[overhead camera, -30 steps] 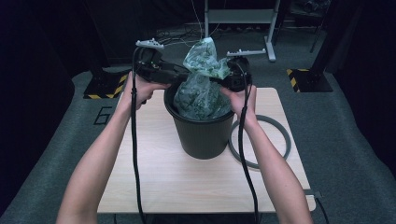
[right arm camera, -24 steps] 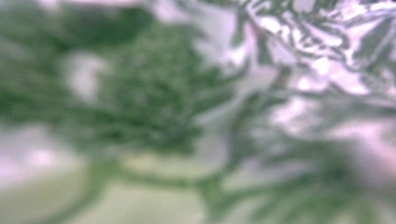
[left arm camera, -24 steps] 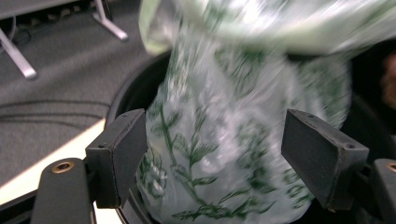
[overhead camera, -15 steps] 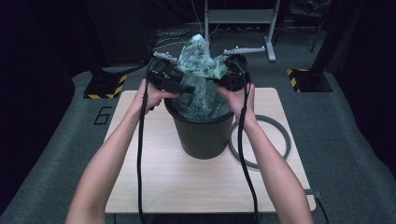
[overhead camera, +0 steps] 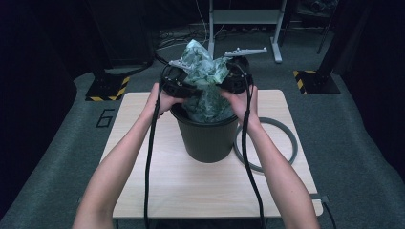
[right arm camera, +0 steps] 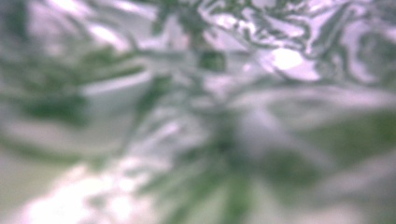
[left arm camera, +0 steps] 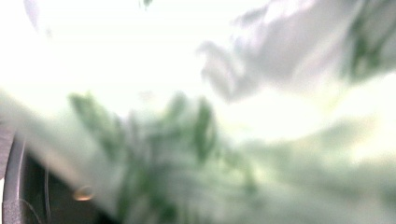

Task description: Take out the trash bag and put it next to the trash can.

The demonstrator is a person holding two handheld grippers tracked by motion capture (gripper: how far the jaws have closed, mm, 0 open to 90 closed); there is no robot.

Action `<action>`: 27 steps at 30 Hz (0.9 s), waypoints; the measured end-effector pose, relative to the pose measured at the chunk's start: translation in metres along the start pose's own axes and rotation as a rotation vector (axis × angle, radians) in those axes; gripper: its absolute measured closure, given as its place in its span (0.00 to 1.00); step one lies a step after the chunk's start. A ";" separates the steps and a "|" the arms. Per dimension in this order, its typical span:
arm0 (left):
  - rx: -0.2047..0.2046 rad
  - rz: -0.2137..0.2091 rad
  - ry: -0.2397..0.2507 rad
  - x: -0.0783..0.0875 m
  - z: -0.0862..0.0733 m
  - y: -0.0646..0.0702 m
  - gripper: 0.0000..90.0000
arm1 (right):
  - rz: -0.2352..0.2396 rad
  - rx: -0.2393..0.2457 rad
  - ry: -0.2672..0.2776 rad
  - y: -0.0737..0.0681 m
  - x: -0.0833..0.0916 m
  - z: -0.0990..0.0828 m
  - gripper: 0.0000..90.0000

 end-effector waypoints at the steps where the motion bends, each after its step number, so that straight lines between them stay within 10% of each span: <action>1: 0.002 0.011 0.000 -0.001 0.000 0.001 0.91 | 0.002 -0.003 -0.001 0.000 0.000 0.000 0.99; 9: 0.033 0.061 0.019 0.005 -0.003 -0.005 0.97 | -0.037 0.007 -0.017 0.005 0.003 -0.003 0.89; 19: 0.068 0.101 0.059 0.015 -0.002 -0.009 0.97 | -0.117 0.056 -0.098 0.008 0.018 -0.023 0.33; 27: 0.073 0.118 0.066 0.019 0.000 -0.010 0.97 | -0.100 0.085 -0.072 0.008 0.046 -0.040 0.15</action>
Point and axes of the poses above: each handheld gripper's, and its own axes: x roughly backward along the jaws, z roughly out of its top, y roughly to its right, the point moved 3 cm from there along -x, roughly forward along the jaws, and after that the axes turned 10 degrees about -x, right-handed, at the moved point
